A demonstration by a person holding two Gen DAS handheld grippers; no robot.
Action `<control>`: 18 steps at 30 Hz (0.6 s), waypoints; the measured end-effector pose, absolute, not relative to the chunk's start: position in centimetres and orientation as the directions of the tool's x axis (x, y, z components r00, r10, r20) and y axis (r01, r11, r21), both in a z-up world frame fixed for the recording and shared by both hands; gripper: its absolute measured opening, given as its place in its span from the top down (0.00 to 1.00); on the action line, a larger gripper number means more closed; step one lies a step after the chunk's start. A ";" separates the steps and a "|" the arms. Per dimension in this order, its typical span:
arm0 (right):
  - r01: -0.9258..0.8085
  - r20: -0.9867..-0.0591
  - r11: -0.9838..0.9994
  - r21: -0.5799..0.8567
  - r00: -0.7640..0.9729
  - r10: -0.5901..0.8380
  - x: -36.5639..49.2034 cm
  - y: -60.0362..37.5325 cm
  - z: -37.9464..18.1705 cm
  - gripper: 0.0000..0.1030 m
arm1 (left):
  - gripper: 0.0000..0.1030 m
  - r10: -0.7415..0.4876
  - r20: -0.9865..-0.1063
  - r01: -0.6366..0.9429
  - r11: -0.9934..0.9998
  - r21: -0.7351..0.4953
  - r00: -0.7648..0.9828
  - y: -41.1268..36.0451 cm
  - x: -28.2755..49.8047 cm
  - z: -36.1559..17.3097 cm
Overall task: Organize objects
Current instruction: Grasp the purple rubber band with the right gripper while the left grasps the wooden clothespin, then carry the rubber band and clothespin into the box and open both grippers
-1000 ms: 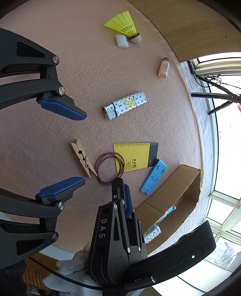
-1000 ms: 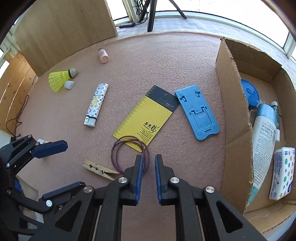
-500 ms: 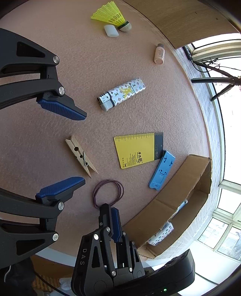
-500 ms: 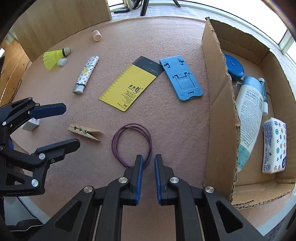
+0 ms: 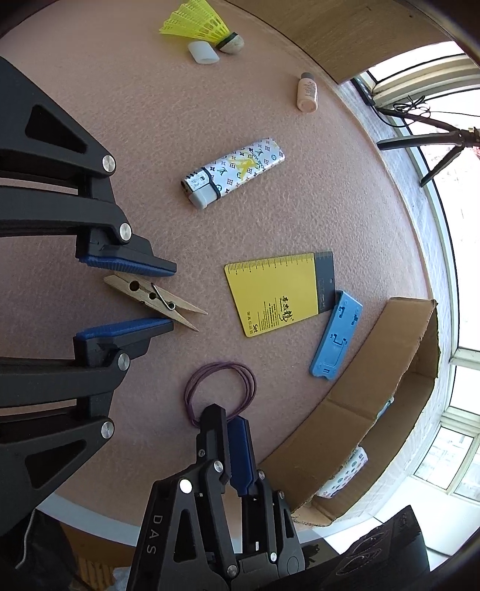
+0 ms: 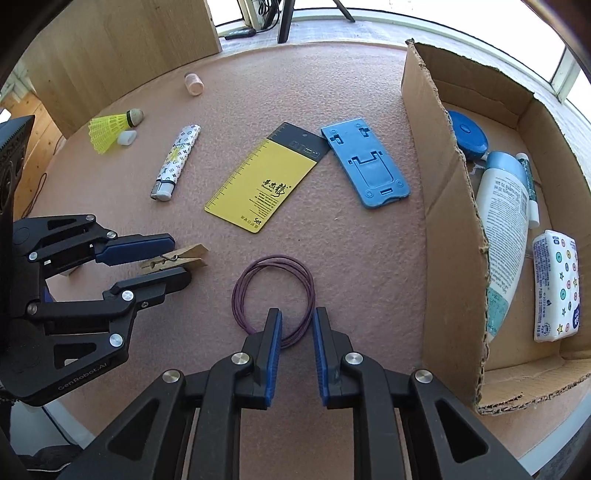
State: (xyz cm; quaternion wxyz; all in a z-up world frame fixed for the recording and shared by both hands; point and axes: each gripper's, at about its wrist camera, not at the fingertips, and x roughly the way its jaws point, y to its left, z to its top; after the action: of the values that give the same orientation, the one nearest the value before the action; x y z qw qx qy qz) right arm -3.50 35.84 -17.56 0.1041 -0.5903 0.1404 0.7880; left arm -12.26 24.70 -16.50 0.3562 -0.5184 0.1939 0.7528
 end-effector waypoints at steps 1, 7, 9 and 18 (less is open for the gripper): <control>-0.325 -0.958 -0.941 0.091 -0.286 0.006 -3.6 35.7 -17.6 0.84 | 0.84 0.337 -0.918 -0.731 -0.678 -0.081 -0.211 24.4 -12.3 -16.5; -0.288 -0.958 -0.957 0.032 -0.283 0.053 -4.1 34.9 -17.7 0.87 | 0.87 0.370 -0.908 -0.667 -0.729 -0.152 -0.198 22.8 -12.5 -16.5; -0.305 -0.956 -0.951 0.048 -0.290 0.045 -4.0 35.2 -17.7 0.97 | 0.87 0.380 -0.904 -0.644 -0.746 -0.173 -0.198 22.2 -12.5 -16.5; -0.367 -0.928 -0.919 0.145 -0.373 0.003 -3.0 35.7 -15.9 0.97 | 0.87 0.426 -0.876 -0.567 -0.788 -0.239 -0.224 19.8 -12.3 -14.9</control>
State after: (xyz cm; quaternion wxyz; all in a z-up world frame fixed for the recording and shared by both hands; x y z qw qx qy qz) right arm -2.97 35.67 -15.94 0.1139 -0.5482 0.1663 0.8117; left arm -12.34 19.81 -14.91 0.3186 -0.5353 0.0657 0.7795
